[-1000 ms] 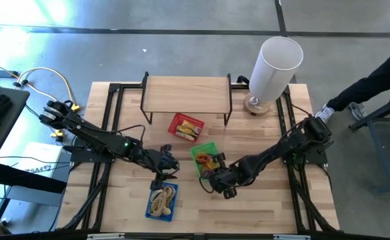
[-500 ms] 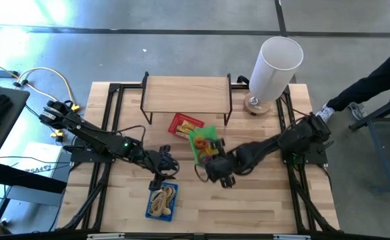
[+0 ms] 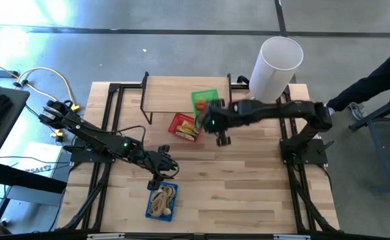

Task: Pick & Place Office Desk Supplies
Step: Put the green bin on the shelf, then put the blue bin on the shelf

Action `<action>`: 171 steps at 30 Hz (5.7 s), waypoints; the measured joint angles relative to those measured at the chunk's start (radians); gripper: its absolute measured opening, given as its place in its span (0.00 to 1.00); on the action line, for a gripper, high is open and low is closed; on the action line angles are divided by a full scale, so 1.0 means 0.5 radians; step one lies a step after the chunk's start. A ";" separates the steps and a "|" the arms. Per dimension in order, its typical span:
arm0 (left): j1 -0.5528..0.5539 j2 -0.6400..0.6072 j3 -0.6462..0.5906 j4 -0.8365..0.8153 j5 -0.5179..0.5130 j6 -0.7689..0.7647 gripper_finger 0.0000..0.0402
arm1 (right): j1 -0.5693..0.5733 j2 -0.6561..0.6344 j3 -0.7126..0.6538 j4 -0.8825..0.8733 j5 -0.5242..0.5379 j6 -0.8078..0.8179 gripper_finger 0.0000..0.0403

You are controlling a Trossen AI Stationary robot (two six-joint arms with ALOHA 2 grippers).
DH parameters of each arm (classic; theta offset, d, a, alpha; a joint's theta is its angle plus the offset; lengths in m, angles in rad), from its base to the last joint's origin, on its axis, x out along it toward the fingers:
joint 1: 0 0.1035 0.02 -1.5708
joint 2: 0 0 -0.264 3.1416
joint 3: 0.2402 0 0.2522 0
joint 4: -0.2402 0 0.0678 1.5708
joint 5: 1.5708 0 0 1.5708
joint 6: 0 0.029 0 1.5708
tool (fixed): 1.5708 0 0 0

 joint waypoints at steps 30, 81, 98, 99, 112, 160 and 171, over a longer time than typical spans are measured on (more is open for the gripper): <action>0.001 0.000 0.000 -0.040 0.000 0.020 0.41 | -0.630 -0.002 -0.214 0.170 -0.417 -0.166 0.01; -0.484 0.000 0.178 -0.178 -0.353 -0.116 0.41 | 0.818 -0.216 -0.218 0.257 -0.348 0.856 0.37; -1.023 0.348 0.532 -0.377 -0.406 -0.373 0.41 | 1.092 -0.122 -0.216 0.462 -0.235 1.167 0.37; -1.062 0.364 0.534 -0.380 -0.405 -0.396 0.41 | 1.114 -0.122 -0.216 0.483 -0.233 1.177 0.37; -1.288 0.527 0.544 -0.229 -0.521 -0.556 0.41 | 1.373 -0.112 -0.216 0.671 0.026 1.321 0.37; -1.213 0.869 0.491 -0.241 -0.564 -0.486 0.41 | 1.458 0.233 -0.216 1.204 0.221 1.302 0.37; -1.187 0.870 0.474 -0.251 -0.565 -0.490 0.41 | 1.458 0.233 -0.216 1.203 0.220 1.256 0.37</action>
